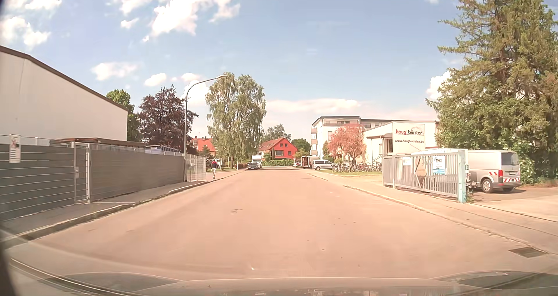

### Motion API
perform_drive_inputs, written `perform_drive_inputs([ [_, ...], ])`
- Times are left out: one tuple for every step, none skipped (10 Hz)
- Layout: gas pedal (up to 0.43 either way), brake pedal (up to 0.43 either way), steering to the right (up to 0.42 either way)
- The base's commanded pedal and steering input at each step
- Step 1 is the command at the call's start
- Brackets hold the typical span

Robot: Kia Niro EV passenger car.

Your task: Follow the waypoints while adhering to traffic rules and regulations

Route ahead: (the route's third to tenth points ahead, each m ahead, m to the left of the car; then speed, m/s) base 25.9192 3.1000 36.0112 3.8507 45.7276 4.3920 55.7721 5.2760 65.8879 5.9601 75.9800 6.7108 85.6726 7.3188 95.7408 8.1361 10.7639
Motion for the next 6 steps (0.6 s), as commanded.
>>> perform_drive_inputs([
  [0.067,0.018,0.005],
  [0.067,0.018,0.003],
  [0.067,0.018,0.0],
  [0.059,0.018,-0.002],
  [0.059,0.018,-0.002],
  [0.059,0.018,-0.002],
])
